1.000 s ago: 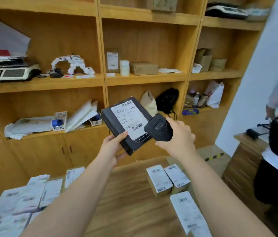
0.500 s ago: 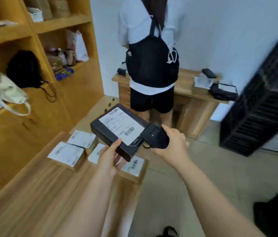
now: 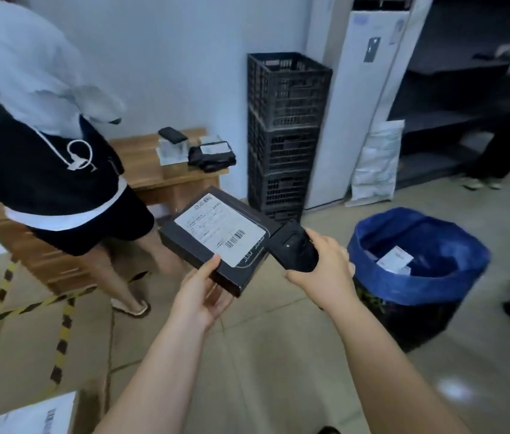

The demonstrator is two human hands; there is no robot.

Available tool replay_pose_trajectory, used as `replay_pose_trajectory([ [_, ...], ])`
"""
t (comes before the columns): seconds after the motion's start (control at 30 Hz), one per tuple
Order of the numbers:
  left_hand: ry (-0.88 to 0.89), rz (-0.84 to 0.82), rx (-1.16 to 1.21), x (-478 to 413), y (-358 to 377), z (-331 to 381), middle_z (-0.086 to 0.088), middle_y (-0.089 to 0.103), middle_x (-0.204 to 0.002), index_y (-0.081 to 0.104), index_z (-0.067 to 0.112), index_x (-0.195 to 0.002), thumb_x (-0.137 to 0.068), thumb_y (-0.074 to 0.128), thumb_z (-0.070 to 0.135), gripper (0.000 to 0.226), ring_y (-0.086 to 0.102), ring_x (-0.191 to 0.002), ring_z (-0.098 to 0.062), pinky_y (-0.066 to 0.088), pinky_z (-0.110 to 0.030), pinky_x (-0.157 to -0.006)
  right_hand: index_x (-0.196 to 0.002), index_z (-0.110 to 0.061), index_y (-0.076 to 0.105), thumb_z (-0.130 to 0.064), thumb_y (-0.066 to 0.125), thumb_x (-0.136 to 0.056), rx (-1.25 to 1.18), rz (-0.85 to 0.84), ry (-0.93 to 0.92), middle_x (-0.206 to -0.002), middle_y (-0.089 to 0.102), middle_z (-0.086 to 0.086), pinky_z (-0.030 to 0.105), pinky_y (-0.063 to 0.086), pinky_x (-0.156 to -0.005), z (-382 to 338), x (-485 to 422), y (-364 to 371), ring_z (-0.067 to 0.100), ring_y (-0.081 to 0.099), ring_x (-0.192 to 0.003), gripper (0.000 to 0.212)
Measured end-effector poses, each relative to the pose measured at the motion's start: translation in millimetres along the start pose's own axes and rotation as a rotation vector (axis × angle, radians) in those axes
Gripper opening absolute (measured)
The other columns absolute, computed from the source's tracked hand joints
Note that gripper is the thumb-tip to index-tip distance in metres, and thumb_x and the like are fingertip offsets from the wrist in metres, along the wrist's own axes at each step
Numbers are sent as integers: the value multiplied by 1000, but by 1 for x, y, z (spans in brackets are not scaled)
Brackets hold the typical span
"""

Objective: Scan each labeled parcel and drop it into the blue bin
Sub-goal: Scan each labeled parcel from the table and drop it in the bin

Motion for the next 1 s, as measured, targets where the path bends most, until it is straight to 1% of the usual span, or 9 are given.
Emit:
replay_pose_trajectory([
  [0.07, -40, -24, -57, -17, 51, -20, -3, 72, -111, 60, 23, -118, -78, 82, 23, 46, 61, -111, -18, 55, -38, -73, -147, -39, 39, -40, 79, -70, -22, 48, 47, -138, 50, -5, 45, 35, -104, 41, -21, -29, 26, 41, -127, 87],
  [0.17, -85, -68, -111, -44, 131, -52, -3, 73, -113, 64, 24, -113, -79, 81, 22, 38, 61, -107, -16, 54, -41, -80, -147, -36, 38, -37, 79, -70, -74, 97, 114, -138, 48, -2, 51, 35, -107, 103, -57, -71, 28, 39, -129, 87],
  [0.27, -128, -114, -152, -70, 215, -87, -5, 73, -112, 63, 21, -116, -78, 82, 22, 42, 61, -109, -17, 55, -41, -75, -150, -33, 35, -38, 79, -74, -60, 120, 169, -143, 44, -3, 46, 31, -109, 163, -94, -110, 25, 36, -131, 88],
  [0.37, -182, -153, -175, -90, 292, -127, -6, 72, -108, 64, 20, -104, -80, 81, 22, 29, 59, -110, -18, 55, -43, -79, -147, -33, 37, -37, 79, -75, -50, 165, 209, -141, 46, -1, 41, 30, -99, 219, -126, -143, 26, 37, -129, 83],
  [0.47, -243, -174, -204, -112, 351, -161, -7, 70, -103, 63, 17, -98, -81, 81, 22, 25, 57, -107, -20, 55, -44, -76, -150, -34, 32, -44, 80, -74, -24, 184, 290, -145, 43, -3, 48, 30, -106, 271, -159, -164, 26, 35, -134, 91],
  [0.6, -291, -137, -258, -146, 387, -184, -7, 67, -101, 61, 16, -96, -83, 79, 21, 23, 57, -107, -21, 53, -43, -69, -152, -32, 30, -45, 81, -74, -33, 187, 395, -149, 40, -4, 49, 30, -108, 321, -185, -169, 25, 33, -137, 93],
  [0.77, -327, -58, -359, -221, 428, -206, -5, 66, -103, 60, 17, -96, -81, 80, 22, 26, 57, -103, -21, 52, -45, -90, -150, -31, 34, -44, 83, -71, -89, 252, 605, -146, 44, -1, 52, 34, -110, 402, -222, -167, 26, 36, -136, 94],
  [0.87, -380, -50, -423, -274, 460, -220, -3, 66, -106, 60, 17, -104, -81, 81, 22, 31, 59, -103, -19, 50, -46, -97, -150, -29, 35, -43, 84, -70, -89, 295, 689, -144, 45, 1, 52, 35, -110, 436, -258, -165, 26, 38, -135, 95],
  [1.0, -408, -117, -591, -337, 527, -230, -2, 65, -105, 59, 17, -110, -85, 78, 21, 32, 58, -84, -14, 48, -37, -81, -147, -28, 40, -43, 85, -68, -96, 381, 774, -140, 49, 2, 54, 37, -107, 467, -317, -166, 28, 41, -132, 92],
])
Point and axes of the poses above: each hand's wrist, its own x-axis away from the middle knuckle, its own y-axis out of the palm, z = x × y, the point moved 5 cm from there along -x, towards the middle knuckle
